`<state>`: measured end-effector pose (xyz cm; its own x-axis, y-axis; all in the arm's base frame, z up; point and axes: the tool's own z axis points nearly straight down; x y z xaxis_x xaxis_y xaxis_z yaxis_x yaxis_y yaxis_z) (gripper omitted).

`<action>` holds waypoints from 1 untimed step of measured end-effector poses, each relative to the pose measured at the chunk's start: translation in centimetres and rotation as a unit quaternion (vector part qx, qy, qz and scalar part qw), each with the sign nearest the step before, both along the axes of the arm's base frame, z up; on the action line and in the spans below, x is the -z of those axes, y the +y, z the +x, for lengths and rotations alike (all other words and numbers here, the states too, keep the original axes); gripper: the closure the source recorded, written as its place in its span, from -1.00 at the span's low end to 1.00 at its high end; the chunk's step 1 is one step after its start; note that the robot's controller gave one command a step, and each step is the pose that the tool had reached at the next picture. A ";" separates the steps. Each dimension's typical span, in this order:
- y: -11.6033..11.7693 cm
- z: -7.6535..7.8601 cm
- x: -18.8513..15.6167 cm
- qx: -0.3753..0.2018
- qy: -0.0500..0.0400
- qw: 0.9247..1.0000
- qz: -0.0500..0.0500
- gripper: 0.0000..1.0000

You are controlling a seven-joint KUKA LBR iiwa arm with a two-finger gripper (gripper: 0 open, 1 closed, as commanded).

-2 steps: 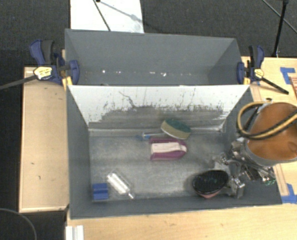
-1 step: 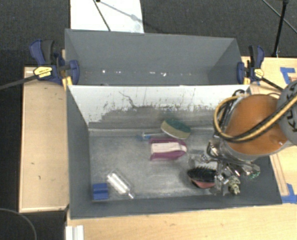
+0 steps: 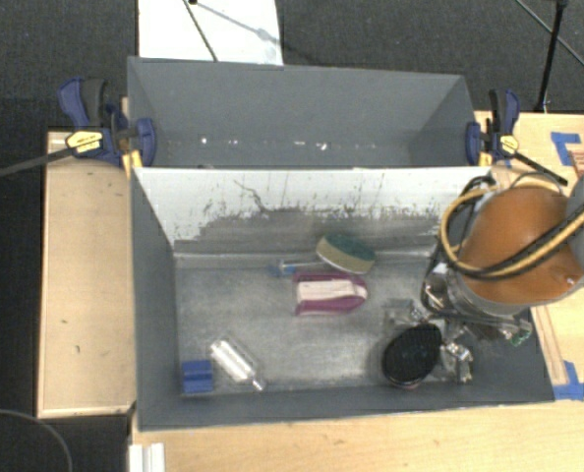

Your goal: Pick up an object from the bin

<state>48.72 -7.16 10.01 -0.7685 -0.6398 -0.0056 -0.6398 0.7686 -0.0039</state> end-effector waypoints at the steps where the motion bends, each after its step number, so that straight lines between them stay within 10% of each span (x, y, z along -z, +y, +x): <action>1: -1.6 0.5 3.1 -0.035 0.004 0.999 0.000 -1.00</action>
Offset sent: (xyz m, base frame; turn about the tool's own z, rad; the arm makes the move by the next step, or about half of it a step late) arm 0.0054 -0.0156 -0.0301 -0.0723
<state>49.26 -8.75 6.90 -0.7220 -0.6919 -0.0001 -0.6919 0.7220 0.0006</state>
